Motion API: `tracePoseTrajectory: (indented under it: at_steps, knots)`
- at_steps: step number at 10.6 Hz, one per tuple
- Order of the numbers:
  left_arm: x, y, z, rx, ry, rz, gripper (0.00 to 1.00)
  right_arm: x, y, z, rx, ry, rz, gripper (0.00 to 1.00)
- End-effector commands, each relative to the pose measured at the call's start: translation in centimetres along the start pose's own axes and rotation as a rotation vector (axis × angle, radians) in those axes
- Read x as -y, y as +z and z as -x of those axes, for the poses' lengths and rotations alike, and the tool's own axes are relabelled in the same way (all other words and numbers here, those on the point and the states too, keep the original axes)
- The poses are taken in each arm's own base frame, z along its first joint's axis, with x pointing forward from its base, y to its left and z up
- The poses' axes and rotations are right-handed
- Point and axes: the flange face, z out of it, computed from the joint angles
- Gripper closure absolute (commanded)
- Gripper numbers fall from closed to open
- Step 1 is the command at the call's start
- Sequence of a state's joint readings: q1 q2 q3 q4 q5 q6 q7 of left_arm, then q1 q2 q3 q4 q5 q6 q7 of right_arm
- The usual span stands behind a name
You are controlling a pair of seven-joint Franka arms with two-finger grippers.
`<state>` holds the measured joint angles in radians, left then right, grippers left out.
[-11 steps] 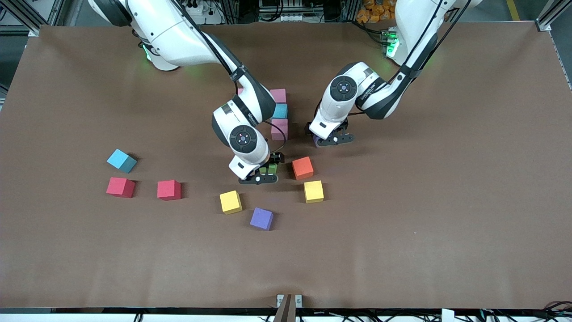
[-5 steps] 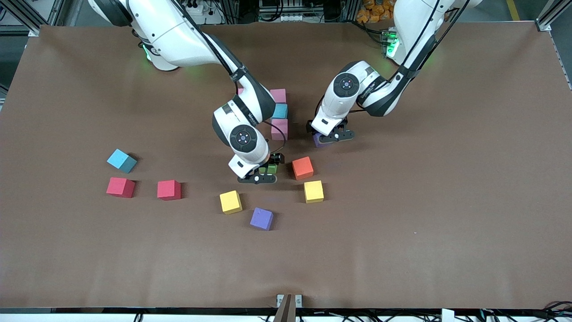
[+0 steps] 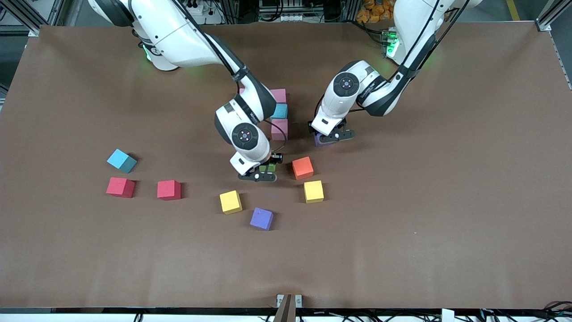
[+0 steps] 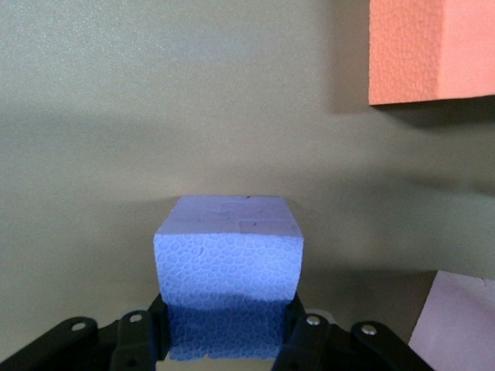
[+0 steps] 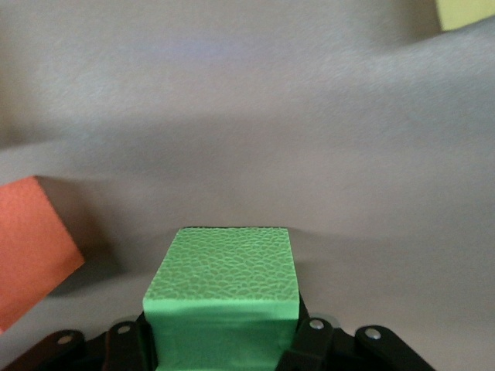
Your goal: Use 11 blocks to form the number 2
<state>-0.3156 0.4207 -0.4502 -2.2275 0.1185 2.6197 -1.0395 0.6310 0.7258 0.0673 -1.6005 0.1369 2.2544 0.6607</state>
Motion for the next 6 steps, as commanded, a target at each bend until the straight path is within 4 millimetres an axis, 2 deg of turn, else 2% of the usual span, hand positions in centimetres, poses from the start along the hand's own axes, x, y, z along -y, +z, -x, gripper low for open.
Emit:
tracePoseTrajectory:
  at_steps: [1,5,6]
  knots:
    - [-0.6,-1.0,0.5,-0.011,-0.037,0.024,0.86,1.2,-2.0,1.5,-0.009,-0.07,-0.007,1.0]
    - [-2.1,-2.8,0.5,-0.022,-0.065,0.043,0.89,0.5,-6.0,3.7,0.097,-0.33,0.057,1.0]
    - [-3.1,-3.5,0.8,-0.018,-0.064,0.044,0.89,0.0,-6.6,4.5,0.118,-0.393,0.068,1.0]
